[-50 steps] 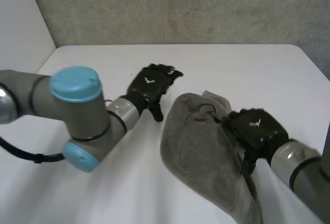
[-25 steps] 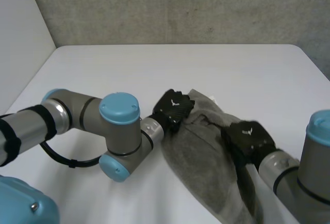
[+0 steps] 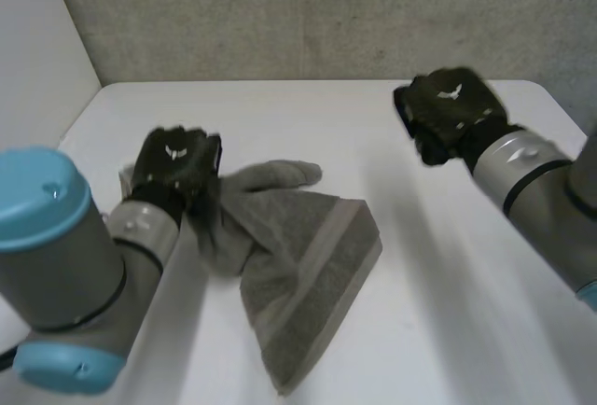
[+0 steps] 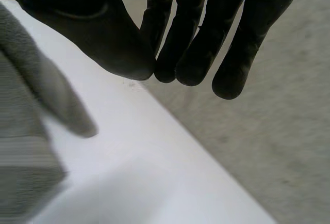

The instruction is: Fold the towel.

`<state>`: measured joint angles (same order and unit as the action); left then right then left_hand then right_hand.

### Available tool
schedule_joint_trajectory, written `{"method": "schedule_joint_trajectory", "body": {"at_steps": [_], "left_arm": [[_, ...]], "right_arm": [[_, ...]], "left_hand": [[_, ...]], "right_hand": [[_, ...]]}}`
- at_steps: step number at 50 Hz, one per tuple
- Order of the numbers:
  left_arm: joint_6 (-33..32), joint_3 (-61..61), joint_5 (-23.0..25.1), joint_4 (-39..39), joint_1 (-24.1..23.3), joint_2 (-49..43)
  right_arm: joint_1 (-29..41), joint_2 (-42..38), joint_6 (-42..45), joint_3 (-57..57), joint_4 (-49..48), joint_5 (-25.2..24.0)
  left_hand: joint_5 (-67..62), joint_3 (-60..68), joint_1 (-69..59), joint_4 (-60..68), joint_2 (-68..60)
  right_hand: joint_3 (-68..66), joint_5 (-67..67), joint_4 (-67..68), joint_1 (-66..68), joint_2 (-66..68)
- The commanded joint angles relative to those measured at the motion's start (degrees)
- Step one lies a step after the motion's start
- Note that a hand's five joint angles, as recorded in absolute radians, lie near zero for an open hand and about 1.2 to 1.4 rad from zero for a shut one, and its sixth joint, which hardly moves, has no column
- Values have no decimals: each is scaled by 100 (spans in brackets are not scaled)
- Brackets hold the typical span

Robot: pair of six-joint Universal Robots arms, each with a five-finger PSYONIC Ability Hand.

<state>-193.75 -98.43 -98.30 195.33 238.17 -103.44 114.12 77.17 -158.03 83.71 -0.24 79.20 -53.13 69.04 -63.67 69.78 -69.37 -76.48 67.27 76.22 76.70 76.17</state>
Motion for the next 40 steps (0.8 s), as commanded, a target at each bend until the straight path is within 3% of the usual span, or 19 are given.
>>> {"method": "schedule_joint_trajectory", "body": {"at_steps": [1,2,3,5,12,14,15,17,18,19,24,34,40], "left_arm": [[-14,-283,-22,-39,72,-229],[-14,-282,-22,-39,72,-229],[-14,-256,-22,-48,168,-229],[-23,-221,-5,-48,273,-238],[47,254,30,-4,529,-291],[13,499,39,5,529,-562],[12,500,39,5,529,-563],[-5,736,39,-39,538,-948],[-5,737,39,-39,538,-950],[-23,833,31,-65,538,-1124],[-5,817,48,-214,546,-1363],[30,368,83,-232,863,-757],[39,96,416,-224,1126,-125]], "right_arm": [[594,-484,114,128,341,25],[646,-527,167,172,410,25],[647,-528,167,172,411,25],[682,-528,202,338,533,-1],[822,-528,202,672,543,-255],[876,-501,202,770,516,-379],[936,-467,202,866,499,-553],[1007,-431,211,946,499,-748],[1060,-388,220,1024,499,-957],[1060,-387,220,1025,499,-959],[1148,-291,290,1341,438,-1643],[1428,-658,825,1491,-46,-1820],[1675,-1177,1317,1420,-90,-1934]], "left_hand": [[-1687,1096,-1633,1022,-1063],[-1687,1096,-1633,1022,-1063],[-1687,1096,-1633,1022,-1063],[-1687,1096,-1633,1022,-1063],[-1687,1096,-1633,1022,-1063],[483,-1074,537,-1148,1107],[497,-1088,551,-1162,1121],[3829,-4420,3883,-4494,4452],[3845,-4436,3899,-4510,4468],[5160,-5751,5214,-5825,5784],[5313,-5904,5367,-5978,5937],[5313,-5904,5367,-5978,5937],[5313,-5904,5367,-5978,5937]], "right_hand": [[1391,-1470,-1366,-1413,-1360],[3040,-3119,-3015,-3062,-3009],[3056,-3136,-3031,-3078,-3025],[4885,-4964,-4859,-4906,-4853],[5226,-5306,-5201,-5248,-5195],[5226,-5306,-5201,-5248,-5195],[5210,-5289,-5184,-5232,-5178],[5193,-5272,-5167,-5215,-5162],[5193,-5272,-5167,-5215,-5162],[5193,-5272,-5167,-5215,-5162],[5126,-5205,-5100,-5147,-5094],[5092,-5171,-5067,-5114,-5061],[5276,-5355,-5251,-5298,-5245]]}}
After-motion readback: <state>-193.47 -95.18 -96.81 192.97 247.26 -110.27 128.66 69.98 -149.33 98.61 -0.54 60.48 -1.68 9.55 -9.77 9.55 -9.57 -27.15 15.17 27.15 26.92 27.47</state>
